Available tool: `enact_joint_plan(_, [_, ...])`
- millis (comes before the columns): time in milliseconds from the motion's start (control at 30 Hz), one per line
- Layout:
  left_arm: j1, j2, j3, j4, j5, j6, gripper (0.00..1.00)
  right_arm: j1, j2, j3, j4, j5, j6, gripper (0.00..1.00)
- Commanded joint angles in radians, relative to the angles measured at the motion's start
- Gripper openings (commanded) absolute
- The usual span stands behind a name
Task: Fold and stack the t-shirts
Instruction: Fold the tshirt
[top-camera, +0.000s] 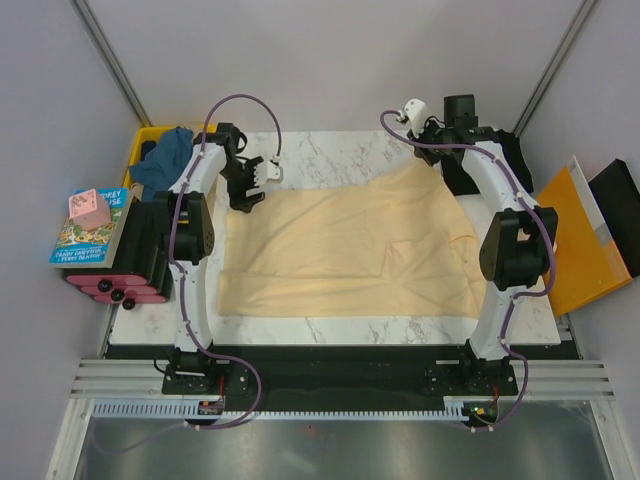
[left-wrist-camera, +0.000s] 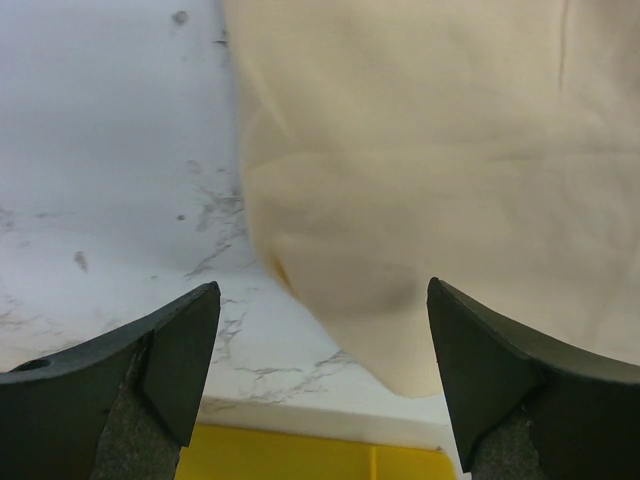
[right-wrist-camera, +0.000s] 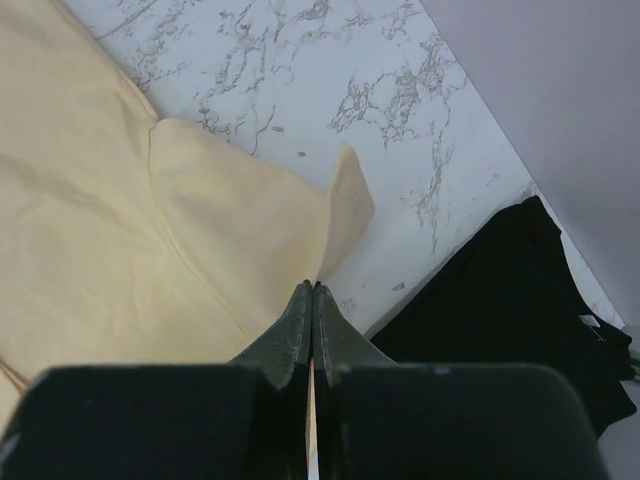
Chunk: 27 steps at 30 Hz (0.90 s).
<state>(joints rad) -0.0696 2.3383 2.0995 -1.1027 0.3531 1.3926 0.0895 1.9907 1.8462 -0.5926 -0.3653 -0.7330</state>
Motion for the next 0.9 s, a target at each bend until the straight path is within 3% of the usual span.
enact_joint_plan(0, [0.008, 0.049, 0.050, -0.120, 0.027, 0.019, 0.91, 0.016, -0.053, 0.016, -0.001, 0.014, -0.039, 0.00])
enact_joint_plan(267, [0.027, 0.125, 0.117, -0.094, -0.013, -0.003, 0.88, 0.035, -0.069, 0.025, -0.032, 0.020, -0.058, 0.00])
enact_joint_plan(633, [0.040, 0.091, 0.123, -0.129, 0.053, 0.034, 0.88, 0.038, -0.053, 0.056, -0.038, 0.034, -0.055, 0.00])
enact_joint_plan(867, [0.044, 0.210, 0.247, -0.223, 0.055, 0.023, 0.77, 0.049, -0.033, 0.090, -0.055, 0.034, -0.059, 0.00])
